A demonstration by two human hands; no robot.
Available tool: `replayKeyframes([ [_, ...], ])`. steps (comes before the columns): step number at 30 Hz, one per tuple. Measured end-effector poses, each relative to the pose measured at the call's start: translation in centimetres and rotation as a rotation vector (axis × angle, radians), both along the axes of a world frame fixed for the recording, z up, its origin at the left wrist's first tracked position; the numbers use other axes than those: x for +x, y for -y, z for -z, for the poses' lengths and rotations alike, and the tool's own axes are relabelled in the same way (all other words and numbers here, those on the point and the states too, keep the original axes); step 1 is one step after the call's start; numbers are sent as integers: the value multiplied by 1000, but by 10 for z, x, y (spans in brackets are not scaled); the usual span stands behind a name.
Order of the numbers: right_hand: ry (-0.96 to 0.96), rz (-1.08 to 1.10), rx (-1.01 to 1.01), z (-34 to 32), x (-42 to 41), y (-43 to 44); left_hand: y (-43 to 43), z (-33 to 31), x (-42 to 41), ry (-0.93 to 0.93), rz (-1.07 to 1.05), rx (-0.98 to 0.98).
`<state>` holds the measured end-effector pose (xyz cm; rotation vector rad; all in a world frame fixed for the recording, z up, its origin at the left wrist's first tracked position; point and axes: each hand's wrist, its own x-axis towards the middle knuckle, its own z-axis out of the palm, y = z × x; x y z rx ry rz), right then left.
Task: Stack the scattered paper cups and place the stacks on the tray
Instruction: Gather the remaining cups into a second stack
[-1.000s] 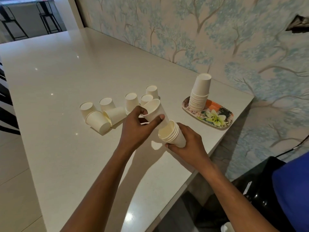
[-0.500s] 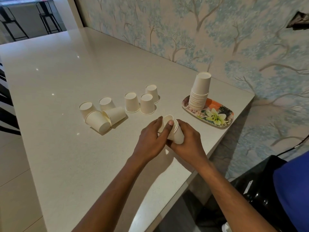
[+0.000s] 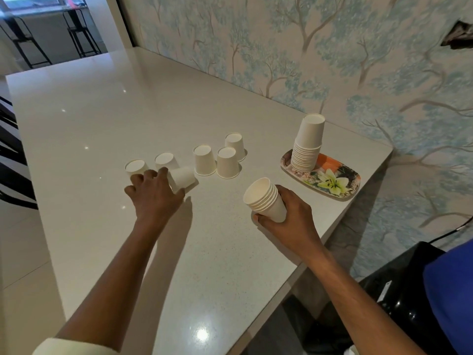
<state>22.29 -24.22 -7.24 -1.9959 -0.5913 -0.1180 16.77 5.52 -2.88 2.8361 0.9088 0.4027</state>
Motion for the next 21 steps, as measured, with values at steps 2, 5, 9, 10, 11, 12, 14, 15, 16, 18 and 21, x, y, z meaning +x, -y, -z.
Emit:
replayKeyframes([
  [2,-6,-15,0,0,0,-2,-3,5,-1,4,26,24],
  [5,-2,-21,-8,1,0,-3,-1,9,-1,72,55,18],
  [9,-3,-24,-25,3,1,-2,6,7,1,240,54,-144],
  [10,-4,-23,-31,4,2,-1,8,5,1,273,74,-179],
  [11,-1,-22,-41,5,3,-1,10,2,0,304,106,-202],
  [12,5,-22,-53,6,4,0,13,-2,-1,330,148,-218],
  [14,24,-21,-86,8,5,2,24,-15,-4,370,242,-235],
  [15,33,-18,-101,8,5,2,30,-22,-7,383,288,-235],
  [16,40,-16,-111,8,5,3,37,-29,-9,392,334,-232],
  [18,51,-14,-119,7,6,2,50,-41,-13,416,421,-240],
  [21,64,-14,-119,6,6,0,68,-51,-16,409,549,-332],
])
